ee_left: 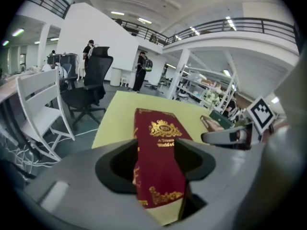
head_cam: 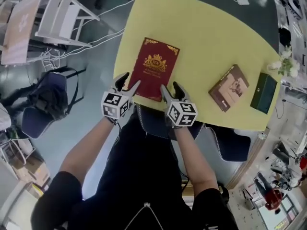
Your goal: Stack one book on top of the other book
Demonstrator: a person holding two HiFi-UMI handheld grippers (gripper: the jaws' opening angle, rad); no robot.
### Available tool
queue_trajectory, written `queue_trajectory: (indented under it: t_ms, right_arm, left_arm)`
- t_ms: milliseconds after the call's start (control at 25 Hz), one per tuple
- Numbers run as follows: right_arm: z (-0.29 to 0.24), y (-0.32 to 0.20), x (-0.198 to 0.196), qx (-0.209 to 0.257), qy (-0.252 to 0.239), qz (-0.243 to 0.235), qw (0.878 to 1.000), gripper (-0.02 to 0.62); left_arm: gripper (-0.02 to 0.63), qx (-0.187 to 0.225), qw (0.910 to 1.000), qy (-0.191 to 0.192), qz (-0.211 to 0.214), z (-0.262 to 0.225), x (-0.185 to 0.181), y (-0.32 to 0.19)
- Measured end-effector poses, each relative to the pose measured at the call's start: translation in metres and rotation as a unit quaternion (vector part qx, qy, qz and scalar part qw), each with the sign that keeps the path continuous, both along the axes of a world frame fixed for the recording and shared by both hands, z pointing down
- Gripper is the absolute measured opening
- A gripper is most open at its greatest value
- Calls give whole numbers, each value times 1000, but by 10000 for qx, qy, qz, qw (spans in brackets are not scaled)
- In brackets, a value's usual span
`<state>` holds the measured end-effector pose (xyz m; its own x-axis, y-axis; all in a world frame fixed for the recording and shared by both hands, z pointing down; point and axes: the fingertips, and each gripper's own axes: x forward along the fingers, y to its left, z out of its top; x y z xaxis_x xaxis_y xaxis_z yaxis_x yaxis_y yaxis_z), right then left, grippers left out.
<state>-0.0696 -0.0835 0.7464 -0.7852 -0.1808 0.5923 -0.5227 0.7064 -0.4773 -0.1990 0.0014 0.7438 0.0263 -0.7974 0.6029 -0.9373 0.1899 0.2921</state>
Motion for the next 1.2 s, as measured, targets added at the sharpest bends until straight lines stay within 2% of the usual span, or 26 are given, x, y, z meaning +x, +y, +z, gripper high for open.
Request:
queue_trajectory:
  t_ms: [160,360,640,1000,1200]
  right_arm:
    - [25,-1,-12,-232,72,129,9996,265]
    - [44,3,-21,-331,300,125,9989,265]
    - [46,7,-24,-358,372,192,9985,227]
    - [18,-7,3,-15,310,239,9992,219]
    - [6,-23,34,105,250,335,9991,218]
  left_arm:
    - [285,-210,9994,280,-43,31,-10,3]
    - [290,-293,9976,624,54,42,-6,-2]
    - [276,-329,9967,741,27,51,4,-6]
    - [281,-245,9959,865,-115,29,39,-11]
    - [281,-163,9964,832,40,17,70,-28]
